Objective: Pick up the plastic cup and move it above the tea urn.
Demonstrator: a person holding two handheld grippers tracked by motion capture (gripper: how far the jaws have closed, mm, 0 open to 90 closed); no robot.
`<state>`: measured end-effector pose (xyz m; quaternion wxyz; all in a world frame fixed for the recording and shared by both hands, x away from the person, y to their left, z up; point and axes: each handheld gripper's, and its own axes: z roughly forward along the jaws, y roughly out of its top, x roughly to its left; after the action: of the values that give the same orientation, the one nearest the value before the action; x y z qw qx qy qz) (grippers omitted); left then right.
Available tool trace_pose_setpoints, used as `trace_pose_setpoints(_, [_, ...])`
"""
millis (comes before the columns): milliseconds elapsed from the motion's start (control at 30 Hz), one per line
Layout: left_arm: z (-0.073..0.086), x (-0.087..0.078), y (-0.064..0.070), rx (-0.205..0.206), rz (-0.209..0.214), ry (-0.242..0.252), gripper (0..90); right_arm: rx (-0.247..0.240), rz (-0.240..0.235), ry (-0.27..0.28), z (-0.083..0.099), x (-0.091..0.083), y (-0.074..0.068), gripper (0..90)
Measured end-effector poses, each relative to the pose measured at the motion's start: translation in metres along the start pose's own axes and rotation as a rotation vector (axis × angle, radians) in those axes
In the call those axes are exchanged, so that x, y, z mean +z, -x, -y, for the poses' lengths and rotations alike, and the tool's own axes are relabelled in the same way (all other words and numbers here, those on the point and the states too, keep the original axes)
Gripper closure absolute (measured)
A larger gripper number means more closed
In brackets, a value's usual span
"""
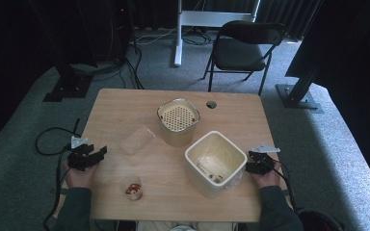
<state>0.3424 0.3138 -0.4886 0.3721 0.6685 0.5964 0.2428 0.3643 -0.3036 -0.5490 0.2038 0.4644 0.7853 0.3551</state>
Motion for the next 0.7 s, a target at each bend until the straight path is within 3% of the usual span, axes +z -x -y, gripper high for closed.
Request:
trace_pose_setpoints(267, [-0.033,0.012,0.013,0.038,0.010,-0.012,43.8,-0.001,0.001,-0.001,0.000,0.000,0.000,33.5])
trace_pose_setpoints(567, [-0.044,0.047,0.021,0.081,-0.001,-0.115,48.3,-0.001,0.000,0.000,0.000,0.000,0.000,33.5])
trace_pose_setpoints(633, [-0.045,0.051,0.021,0.082,0.004,-0.126,51.5,-0.001,0.000,0.000,0.000,0.000,0.000,33.5])
trace_pose_setpoints(700, [-0.047,0.061,0.022,0.079,0.007,-0.168,57.0,-0.001,0.000,0.000,0.000,0.000,0.000,33.5])
